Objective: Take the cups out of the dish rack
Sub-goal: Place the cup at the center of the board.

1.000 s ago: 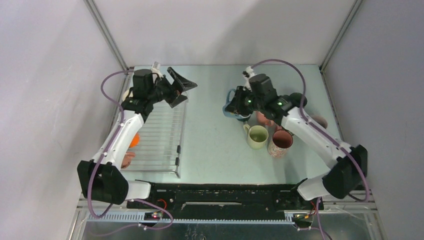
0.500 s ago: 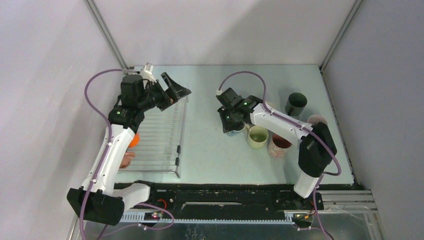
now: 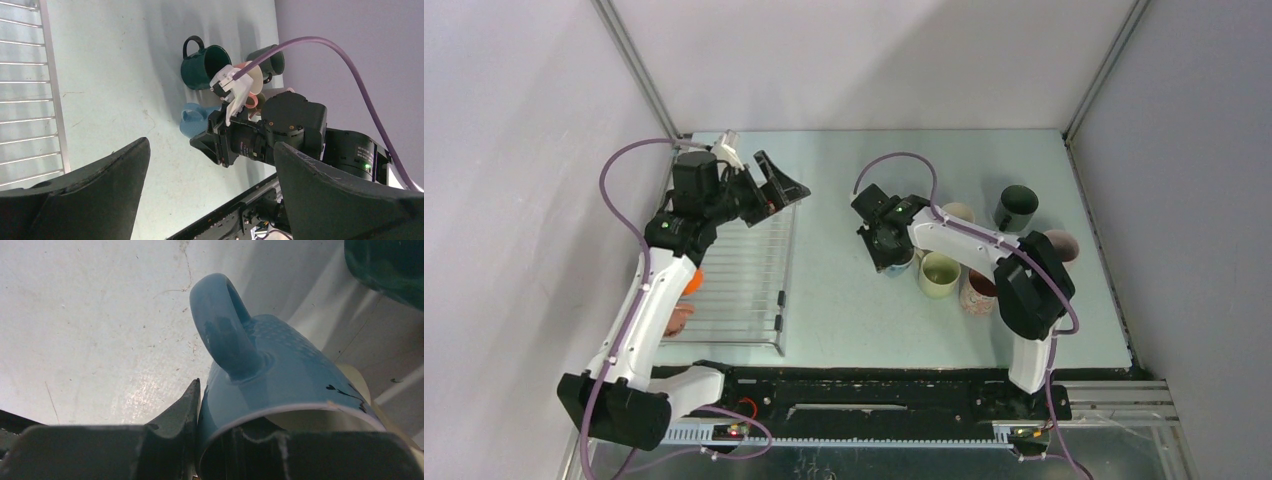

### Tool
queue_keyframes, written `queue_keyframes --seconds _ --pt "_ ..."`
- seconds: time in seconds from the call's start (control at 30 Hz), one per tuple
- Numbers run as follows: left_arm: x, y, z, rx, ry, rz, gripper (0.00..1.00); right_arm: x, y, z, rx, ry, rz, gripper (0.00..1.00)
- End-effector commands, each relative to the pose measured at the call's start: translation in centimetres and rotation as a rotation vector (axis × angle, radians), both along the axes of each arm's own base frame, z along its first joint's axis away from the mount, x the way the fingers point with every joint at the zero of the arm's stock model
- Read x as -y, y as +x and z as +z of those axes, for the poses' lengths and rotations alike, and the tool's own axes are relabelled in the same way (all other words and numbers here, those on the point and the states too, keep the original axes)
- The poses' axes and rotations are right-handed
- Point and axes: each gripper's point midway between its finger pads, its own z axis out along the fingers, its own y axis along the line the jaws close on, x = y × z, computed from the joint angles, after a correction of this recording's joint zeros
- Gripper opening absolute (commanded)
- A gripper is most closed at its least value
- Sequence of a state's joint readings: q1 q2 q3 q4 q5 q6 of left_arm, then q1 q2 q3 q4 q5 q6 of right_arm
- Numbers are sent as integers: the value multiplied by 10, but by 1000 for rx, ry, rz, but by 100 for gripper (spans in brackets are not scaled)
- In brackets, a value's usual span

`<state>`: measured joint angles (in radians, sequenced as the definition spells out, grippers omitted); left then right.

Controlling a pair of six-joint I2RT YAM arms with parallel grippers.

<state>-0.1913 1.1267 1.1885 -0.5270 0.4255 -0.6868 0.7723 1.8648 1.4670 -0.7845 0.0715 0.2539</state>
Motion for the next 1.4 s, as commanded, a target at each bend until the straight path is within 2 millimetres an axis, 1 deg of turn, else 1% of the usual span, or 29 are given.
queue_keyframes --seconds 0.0,0.37,0.57,0.67,0.8,0.9,1.03,1.23,1.37 --pt "4 4 28 89 15 -20 100 -2 14 13 68 -2 18 0" --pt "8 3 20 72 33 -28 100 2 8 -3 13 -43 33 0" --pt "9 4 16 61 40 -26 100 3 1 -11 -26 -50 42 0" --pt "8 5 14 55 44 -22 100 3 -1 -13 -41 -51 47 2" --pt "8 5 14 52 45 -16 100 3 -3 -14 -53 -56 48 9" --pt "8 5 14 52 48 -15 100 3 -4 -14 -61 -61 47 18" --pt "8 4 13 51 53 -11 100 3 -4 -13 -65 -59 44 27" --pt "6 3 11 50 66 -6 100 -3 -6 -5 -61 -35 48 38" --pt "5 2 12 53 73 -5 100 -7 -7 2 -53 -26 53 48"
